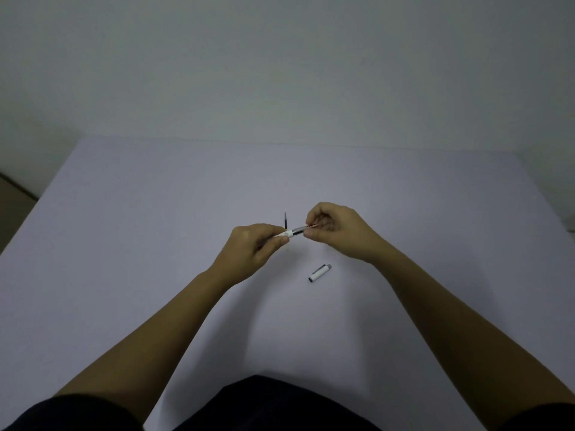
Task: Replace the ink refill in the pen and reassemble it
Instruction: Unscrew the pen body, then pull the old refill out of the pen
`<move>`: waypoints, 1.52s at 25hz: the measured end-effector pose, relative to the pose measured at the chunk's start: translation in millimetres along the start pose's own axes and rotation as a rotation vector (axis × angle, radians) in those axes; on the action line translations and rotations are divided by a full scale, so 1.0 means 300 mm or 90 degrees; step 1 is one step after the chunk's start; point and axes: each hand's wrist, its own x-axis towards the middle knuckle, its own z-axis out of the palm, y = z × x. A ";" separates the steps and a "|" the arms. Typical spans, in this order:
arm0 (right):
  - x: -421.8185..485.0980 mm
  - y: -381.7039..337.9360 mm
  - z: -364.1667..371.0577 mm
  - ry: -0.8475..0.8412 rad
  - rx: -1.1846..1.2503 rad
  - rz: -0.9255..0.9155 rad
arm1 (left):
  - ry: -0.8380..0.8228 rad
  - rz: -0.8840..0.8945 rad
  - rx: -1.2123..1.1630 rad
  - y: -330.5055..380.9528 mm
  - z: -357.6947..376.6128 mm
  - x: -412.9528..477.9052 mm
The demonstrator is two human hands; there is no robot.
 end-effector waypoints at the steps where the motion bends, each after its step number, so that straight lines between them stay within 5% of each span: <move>1: -0.001 0.005 0.000 0.006 0.027 0.001 | 0.010 -0.009 -0.011 0.000 0.002 0.001; 19: 0.014 0.031 0.054 0.123 0.247 0.081 | 0.017 -0.210 -0.206 -0.046 0.041 -0.029; 28: 0.048 0.124 0.058 0.374 0.500 0.174 | -0.005 -0.306 -0.257 -0.087 0.088 -0.052; 34: -0.062 0.400 0.194 0.407 0.241 0.470 | 0.030 -0.310 -0.281 -0.098 0.093 -0.042; 38: -0.101 0.458 0.263 0.429 0.142 0.532 | 0.049 -0.315 -0.279 -0.106 0.097 -0.039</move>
